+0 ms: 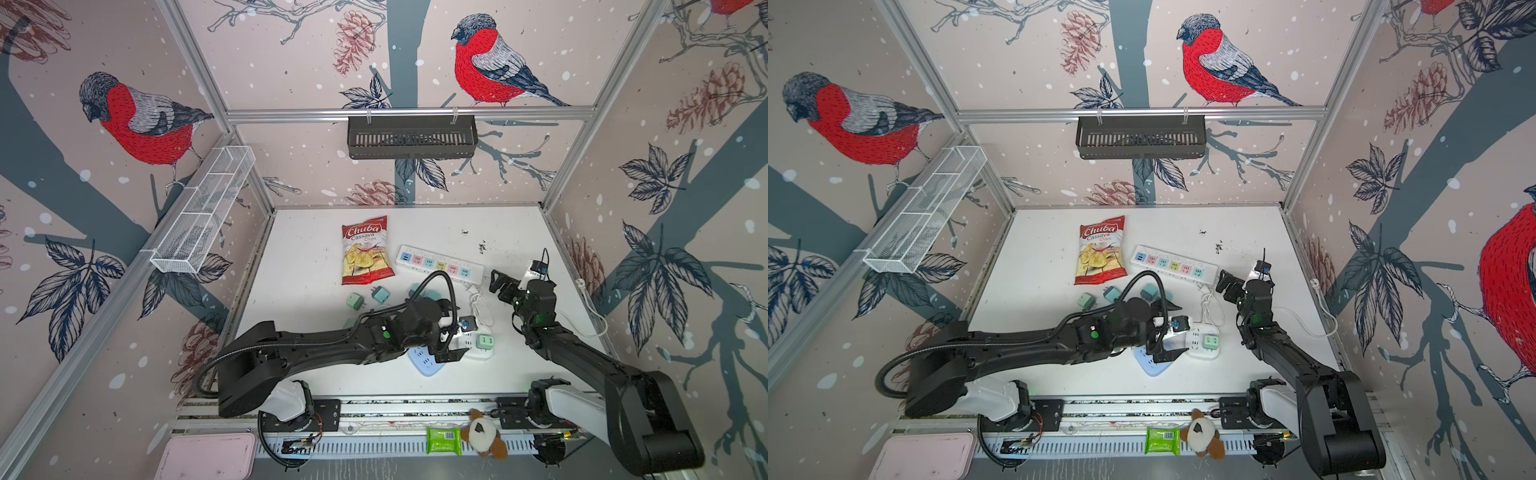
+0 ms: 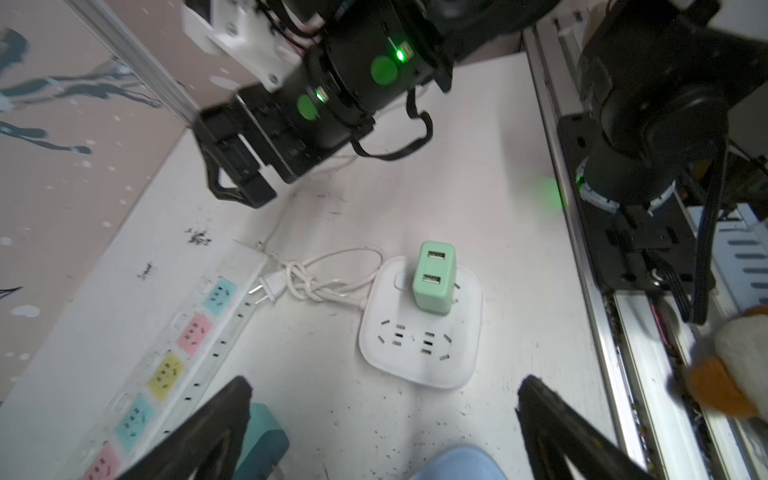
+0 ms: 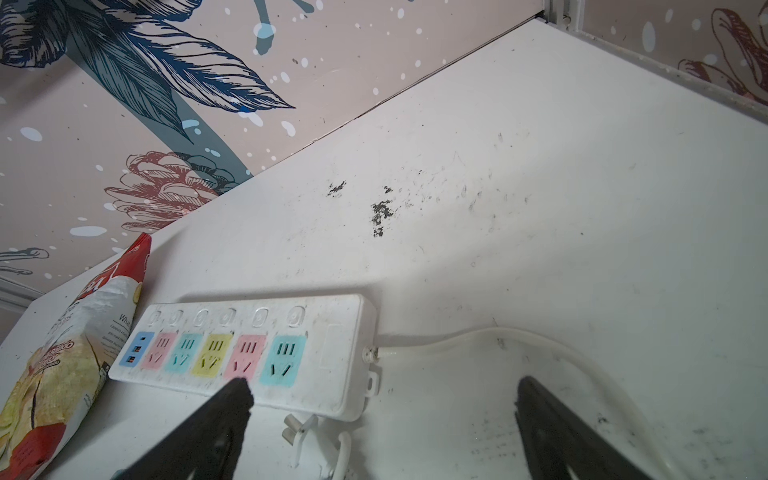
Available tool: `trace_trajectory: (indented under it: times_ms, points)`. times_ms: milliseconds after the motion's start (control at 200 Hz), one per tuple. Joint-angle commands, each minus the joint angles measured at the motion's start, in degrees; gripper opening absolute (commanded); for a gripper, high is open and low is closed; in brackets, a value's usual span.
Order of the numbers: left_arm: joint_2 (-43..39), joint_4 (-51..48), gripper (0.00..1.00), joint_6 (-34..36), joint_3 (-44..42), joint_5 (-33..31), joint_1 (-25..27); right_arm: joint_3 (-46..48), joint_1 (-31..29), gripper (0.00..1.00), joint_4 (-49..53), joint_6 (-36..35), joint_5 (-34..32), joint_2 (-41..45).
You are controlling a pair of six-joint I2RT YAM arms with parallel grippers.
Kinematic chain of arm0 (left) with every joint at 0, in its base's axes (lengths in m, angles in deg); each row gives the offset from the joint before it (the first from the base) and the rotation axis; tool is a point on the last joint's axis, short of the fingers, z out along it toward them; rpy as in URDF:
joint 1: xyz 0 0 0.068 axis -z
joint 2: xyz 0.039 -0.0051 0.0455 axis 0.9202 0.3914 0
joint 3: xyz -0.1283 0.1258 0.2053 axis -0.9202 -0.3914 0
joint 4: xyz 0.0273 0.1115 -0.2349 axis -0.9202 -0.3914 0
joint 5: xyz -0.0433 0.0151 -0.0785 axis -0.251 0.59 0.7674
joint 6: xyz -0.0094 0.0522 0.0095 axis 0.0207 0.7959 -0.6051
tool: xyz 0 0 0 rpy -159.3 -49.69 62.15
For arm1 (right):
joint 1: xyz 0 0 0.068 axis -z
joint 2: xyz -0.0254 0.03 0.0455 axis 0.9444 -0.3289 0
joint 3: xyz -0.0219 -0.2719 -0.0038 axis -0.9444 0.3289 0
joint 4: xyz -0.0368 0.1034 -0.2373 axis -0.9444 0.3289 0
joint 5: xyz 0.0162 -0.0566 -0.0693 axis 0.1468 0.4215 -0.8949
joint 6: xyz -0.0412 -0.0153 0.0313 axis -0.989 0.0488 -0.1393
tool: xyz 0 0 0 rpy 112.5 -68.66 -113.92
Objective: Insert the plug
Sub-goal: 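Lower the mint-green charger into the white socket cube, open left gripper, withdraw, then move the right gripper over the teal charger near the power strip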
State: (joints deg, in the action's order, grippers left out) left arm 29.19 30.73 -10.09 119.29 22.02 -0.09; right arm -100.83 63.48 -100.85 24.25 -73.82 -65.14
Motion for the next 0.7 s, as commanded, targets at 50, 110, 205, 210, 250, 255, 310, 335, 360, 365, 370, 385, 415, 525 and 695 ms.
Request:
trace_trajectory:
  times_ms: [50, 110, 205, 210, 250, 255, 310, 335, 360, 365, 370, 385, 415, 525, 695]
  points:
    - [-10.2, 26.3, 0.99, -10.0, -12.4, -17.9, -3.3, -0.3, -0.5, 1.00, 0.0, -0.6, -1.5, 0.4]
    - [-14.1, 30.8, 0.99, -15.1, -16.8, -21.8, -6.5, -0.2, -0.7, 1.00, 0.3, -0.6, -2.1, 0.8]
    - [-18.6, 34.0, 0.99, -23.6, -21.5, -28.7, -11.4, -0.2, -0.9, 1.00, 0.4, -0.7, -2.4, 0.9]
    - [-18.7, 34.1, 0.99, -24.1, -21.7, -29.2, -11.6, -0.2, -0.9, 1.00, 0.4, -0.7, -2.4, 0.9]
    - [-19.5, 34.0, 0.99, -27.4, -22.6, -33.0, -13.0, -0.2, -1.2, 1.00, 0.4, -0.9, -2.5, 0.9]
    - [-19.5, 34.0, 0.99, -27.7, -22.6, -33.4, -13.1, -0.2, -1.2, 1.00, 0.4, -0.9, -2.6, 0.9]
    - [-19.6, 32.7, 0.99, -30.9, -22.9, -38.0, -14.2, -0.2, -1.6, 1.00, 0.4, -1.2, -2.7, 0.8]
    - [-19.2, 32.0, 0.99, -31.8, -22.7, -39.3, -14.5, -0.4, -1.8, 1.00, 0.4, -1.4, -2.8, 0.7]
    - [-18.9, 30.9, 0.99, -32.5, -22.4, -40.2, -14.7, -0.4, -2.1, 1.00, 0.4, -1.6, -2.9, 0.6]
    - [-18.8, 30.7, 0.99, -32.6, -22.3, -40.5, -14.8, -0.4, -2.1, 1.00, 0.4, -1.6, -2.9, 0.7]
    - [-18.7, 30.6, 0.99, -32.7, -22.2, -40.7, -14.9, -0.4, -2.2, 1.00, 0.4, -1.7, -3.0, 0.6]
    - [-18.3, 30.1, 0.99, -33.0, -22.0, -41.3, -14.9, -0.5, -2.3, 1.00, 0.4, -1.8, -3.0, 0.5]
    - [-17.6, 29.4, 0.99, -33.4, -21.4, -42.4, -14.9, -0.6, -2.8, 1.00, 0.4, -2.0, -3.4, 0.4]
    - [-15.7, 26.3, 0.99, -36.5, -19.9, -45.0, -15.4, -1.2, -4.9, 1.00, 0.9, -2.9, -5.6, -0.1]
    - [-17.6, 25.2, 0.99, -46.2, -22.9, -48.7, -18.5, -3.0, -8.4, 1.00, 2.0, -4.4, -9.0, -1.9]
